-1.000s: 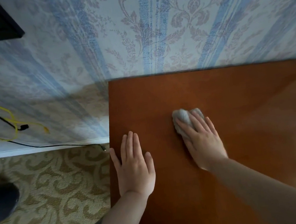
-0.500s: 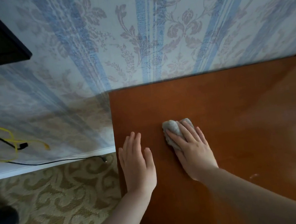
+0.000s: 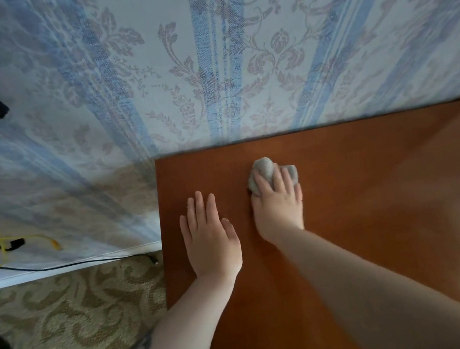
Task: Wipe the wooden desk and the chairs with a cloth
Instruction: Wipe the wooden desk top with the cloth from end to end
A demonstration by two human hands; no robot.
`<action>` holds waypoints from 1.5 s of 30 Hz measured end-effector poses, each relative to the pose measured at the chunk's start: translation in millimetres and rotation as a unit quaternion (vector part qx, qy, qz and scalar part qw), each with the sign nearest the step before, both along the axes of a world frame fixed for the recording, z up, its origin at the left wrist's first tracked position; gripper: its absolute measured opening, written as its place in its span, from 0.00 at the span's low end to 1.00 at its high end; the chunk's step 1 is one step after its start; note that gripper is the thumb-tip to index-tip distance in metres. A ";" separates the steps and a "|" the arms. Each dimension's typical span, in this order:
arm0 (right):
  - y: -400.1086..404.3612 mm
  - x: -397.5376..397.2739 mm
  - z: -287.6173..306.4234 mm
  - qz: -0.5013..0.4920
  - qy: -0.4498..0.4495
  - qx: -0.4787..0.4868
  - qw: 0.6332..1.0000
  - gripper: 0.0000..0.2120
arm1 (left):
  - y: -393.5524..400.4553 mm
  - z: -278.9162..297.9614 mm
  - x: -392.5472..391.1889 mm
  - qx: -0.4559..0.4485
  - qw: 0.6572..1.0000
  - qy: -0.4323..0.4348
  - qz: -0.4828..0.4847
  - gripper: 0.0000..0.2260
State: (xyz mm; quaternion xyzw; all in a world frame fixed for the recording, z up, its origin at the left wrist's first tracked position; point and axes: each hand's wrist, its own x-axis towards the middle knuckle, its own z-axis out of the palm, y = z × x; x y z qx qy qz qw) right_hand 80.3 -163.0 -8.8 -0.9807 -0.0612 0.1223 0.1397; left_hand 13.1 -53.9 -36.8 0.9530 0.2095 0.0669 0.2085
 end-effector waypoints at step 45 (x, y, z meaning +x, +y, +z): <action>-4.2 74.8 -11.6 -0.040 -0.042 -0.004 0.998 0.23 | -21.8 -6.8 -2.2 0.110 0.991 0.076 -0.015 0.24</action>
